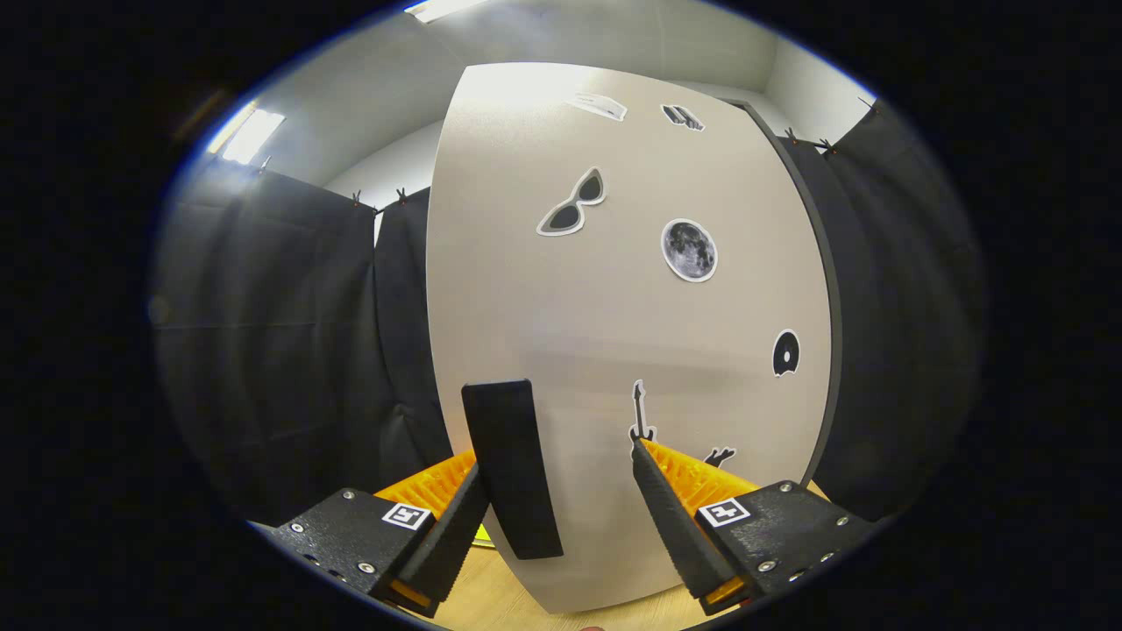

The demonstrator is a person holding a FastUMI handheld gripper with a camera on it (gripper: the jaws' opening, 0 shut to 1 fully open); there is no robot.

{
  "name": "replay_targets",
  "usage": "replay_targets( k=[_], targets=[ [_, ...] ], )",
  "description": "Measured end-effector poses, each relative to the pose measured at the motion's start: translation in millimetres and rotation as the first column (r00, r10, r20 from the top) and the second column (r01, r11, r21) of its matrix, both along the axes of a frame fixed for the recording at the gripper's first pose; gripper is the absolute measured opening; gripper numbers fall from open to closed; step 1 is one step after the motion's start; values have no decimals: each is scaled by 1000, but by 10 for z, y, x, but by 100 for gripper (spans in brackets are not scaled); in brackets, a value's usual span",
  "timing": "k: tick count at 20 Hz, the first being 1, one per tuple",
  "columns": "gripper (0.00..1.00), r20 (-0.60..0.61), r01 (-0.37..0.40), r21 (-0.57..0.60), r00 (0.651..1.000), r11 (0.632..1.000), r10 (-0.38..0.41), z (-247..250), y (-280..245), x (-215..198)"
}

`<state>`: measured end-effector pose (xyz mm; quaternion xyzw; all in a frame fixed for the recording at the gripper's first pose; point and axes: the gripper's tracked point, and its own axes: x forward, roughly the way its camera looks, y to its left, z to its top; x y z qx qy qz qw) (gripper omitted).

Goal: Open the shoe cabinet door, grab the shoes and put them into the shoe cabinet, then close the shoe cabinet door.

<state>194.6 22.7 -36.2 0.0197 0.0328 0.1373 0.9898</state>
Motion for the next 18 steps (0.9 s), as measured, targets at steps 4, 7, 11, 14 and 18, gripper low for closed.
replay_targets(
  k=[4, 7, 11, 14, 18],
  targets=[
    [95, 20, 51, -5, 998, 999, -51, 0, 165, 192],
    [95, 36, 99, -17, 995, 995, -98, -23, 228, 367],
    [95, 60, 157, -23, 986, 987, -155, -34, 244, 462],
    [95, 76, 192, -16, 979, 981, -190, -39, 264, 538],
    [94, 85, 233, -31, 970, 972, -230, -67, 292, 642]
  ],
)
